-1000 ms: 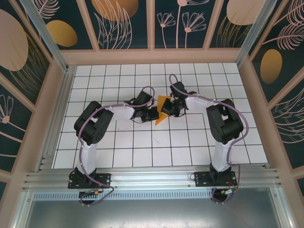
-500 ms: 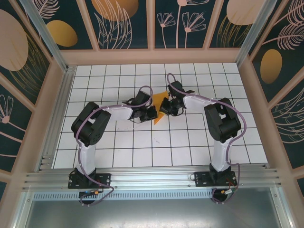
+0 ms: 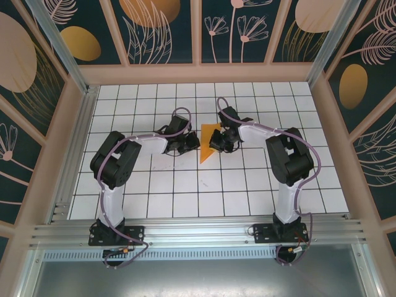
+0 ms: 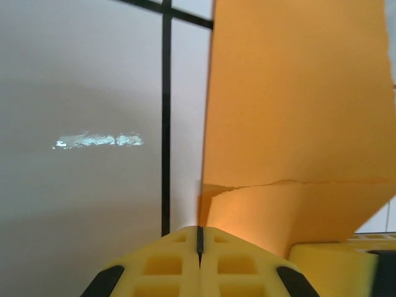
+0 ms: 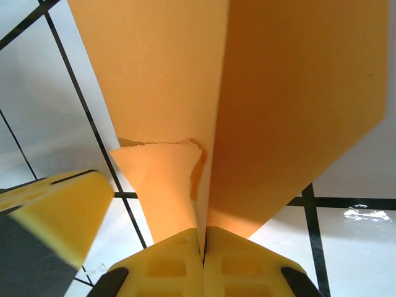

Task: Fold a paper plane with a square sheet of paper (pick it up from the middle)
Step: Fourth fold the wing at the center of the table.

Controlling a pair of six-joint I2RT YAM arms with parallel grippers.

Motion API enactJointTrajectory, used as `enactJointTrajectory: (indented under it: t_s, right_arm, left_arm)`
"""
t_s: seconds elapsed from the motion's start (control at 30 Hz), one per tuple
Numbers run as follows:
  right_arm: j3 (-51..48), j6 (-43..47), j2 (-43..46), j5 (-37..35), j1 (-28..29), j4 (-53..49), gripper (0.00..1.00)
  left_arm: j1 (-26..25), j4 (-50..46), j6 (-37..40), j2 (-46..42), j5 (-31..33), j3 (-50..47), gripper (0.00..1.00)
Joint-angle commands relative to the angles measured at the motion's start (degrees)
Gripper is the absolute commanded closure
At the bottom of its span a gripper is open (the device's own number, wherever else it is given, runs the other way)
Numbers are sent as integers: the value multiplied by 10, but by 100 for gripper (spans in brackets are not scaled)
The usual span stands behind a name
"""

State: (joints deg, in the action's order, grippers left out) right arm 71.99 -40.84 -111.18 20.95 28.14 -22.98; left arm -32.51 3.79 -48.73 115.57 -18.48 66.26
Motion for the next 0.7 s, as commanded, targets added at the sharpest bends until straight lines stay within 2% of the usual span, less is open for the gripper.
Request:
enactJointTrajectory:
  t_s: [0.0, 0.4, 0.67]
  right_arm:
    - [13, 9, 5, -6, 5, -18, 94]
    - [11, 10, 0, -5, 4, -18, 95]
    - [13, 10, 2, -2, 4, -17, 95]
  left_arm:
    - [0, 16, -3, 19, -20, 20, 93]
    - [0, 32, -3, 23, -27, 24, 93]
    - [0, -41, 10, 55, 17, 59, 94]
